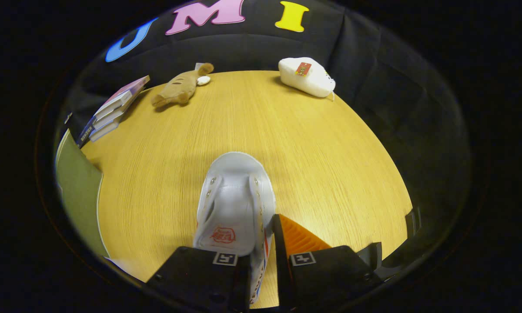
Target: Open the storage box then place both shoes into the box .Put the left shoe in first, then the right shoe, with the right side of both shoes facing outward in a uniform manner.
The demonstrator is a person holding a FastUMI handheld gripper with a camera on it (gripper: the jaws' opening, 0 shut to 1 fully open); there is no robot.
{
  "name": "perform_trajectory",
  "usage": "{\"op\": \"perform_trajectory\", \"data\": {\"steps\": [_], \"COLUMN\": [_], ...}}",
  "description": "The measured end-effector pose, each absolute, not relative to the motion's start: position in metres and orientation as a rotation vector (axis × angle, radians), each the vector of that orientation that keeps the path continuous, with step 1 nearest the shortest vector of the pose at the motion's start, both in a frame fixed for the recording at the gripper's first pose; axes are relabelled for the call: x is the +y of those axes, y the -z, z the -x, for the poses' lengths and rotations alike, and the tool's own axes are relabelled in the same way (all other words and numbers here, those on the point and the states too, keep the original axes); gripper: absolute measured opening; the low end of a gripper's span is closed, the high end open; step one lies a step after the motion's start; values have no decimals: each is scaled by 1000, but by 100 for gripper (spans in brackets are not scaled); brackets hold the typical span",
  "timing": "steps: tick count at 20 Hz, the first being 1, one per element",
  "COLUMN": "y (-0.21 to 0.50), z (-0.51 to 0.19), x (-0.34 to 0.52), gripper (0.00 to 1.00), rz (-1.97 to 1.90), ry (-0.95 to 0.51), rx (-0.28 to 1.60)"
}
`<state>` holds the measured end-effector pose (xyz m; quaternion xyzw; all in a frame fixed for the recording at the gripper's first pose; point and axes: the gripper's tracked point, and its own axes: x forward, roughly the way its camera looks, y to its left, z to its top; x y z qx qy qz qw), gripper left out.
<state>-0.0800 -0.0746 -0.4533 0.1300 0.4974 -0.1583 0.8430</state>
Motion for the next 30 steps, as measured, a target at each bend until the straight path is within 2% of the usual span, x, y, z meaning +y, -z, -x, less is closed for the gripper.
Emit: {"op": "perform_trajectory", "data": {"steps": [1, 3, 7, 11, 20, 24, 30], "y": [453, 450, 414, 343, 193, 178, 212], "z": [78, 82, 76, 67, 22, 5, -2], "x": [-74, -70, -69, -47, 110, 186, 260], "gripper": [11, 7, 5, 5, 5, 5, 6], "rz": [-307, -442, -561, -601, -697, -640, -462], "ry": [334, 345, 331, 284, 69, 5, 9], "rx": [1040, 1052, 998, 985, 1037, 1070, 1137]}}
